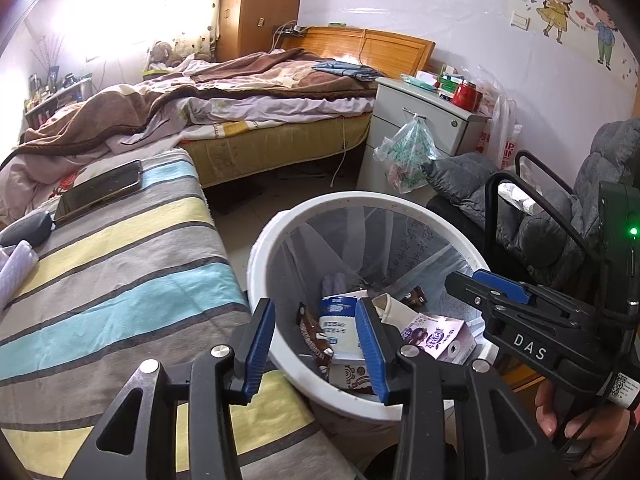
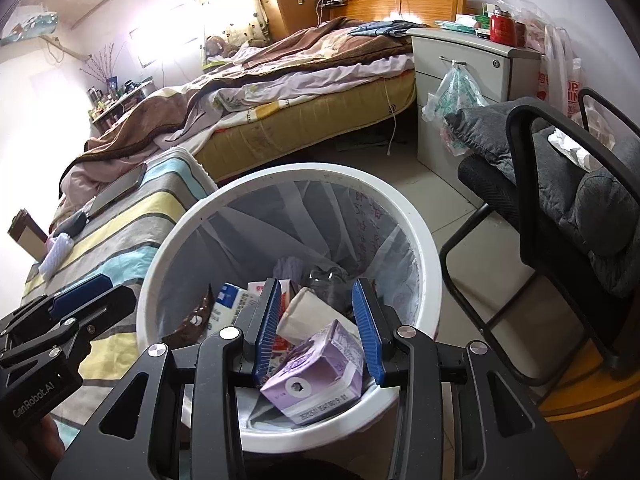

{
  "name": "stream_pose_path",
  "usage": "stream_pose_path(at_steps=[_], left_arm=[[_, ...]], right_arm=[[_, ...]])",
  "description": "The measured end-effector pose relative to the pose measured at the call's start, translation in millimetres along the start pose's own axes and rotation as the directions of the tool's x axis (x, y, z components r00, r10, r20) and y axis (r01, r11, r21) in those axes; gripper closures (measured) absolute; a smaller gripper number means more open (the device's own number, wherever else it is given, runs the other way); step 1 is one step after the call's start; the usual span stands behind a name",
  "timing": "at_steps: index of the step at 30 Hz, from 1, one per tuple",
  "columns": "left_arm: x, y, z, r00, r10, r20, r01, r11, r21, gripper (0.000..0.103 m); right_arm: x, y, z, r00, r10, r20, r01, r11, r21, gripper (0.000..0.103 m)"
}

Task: Collect trash
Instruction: 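Open both grippers to drop the wrappers into the bin, then move both tools back over the bed toward the white foam sleeve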

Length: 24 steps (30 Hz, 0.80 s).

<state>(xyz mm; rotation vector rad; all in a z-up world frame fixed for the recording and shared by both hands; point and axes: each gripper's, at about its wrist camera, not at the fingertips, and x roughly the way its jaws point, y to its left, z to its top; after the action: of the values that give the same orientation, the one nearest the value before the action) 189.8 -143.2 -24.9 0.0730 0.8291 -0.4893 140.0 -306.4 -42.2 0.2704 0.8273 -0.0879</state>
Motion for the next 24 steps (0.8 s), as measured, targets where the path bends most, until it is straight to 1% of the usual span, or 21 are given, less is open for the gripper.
stream_pose_path(at_steps=[5,14,20,24], left_arm=[[-12.5,10.5,-1.0,1.000,0.016,0.021,-0.015,1.000,-0.014,0.061],[-39.1,32.7,-3.5,0.997,0.050,0.066,-0.047,0.998,-0.040,0.060],[-55.7,53.7,-8.2,0.993,0.080,0.090,-0.074,0.995,-0.066,0.059],[-65.3,68.3,-11.2,0.988,0.117,0.101,-0.110,0.991,-0.079,0.059]], right_arm=[[-3.1,7.0,1.7,1.000,0.019,0.010,-0.019,1.000,-0.003,0.063],[-10.6,30.9,2.3,0.998,0.046,0.034,-0.044,0.998,-0.032,0.063],[-12.2,50.2,0.7,0.997,0.071,0.040,-0.069,0.996,-0.060,0.063],[-11.8,63.8,0.1,0.995,0.094,0.040,-0.090,0.993,-0.076,0.063]])
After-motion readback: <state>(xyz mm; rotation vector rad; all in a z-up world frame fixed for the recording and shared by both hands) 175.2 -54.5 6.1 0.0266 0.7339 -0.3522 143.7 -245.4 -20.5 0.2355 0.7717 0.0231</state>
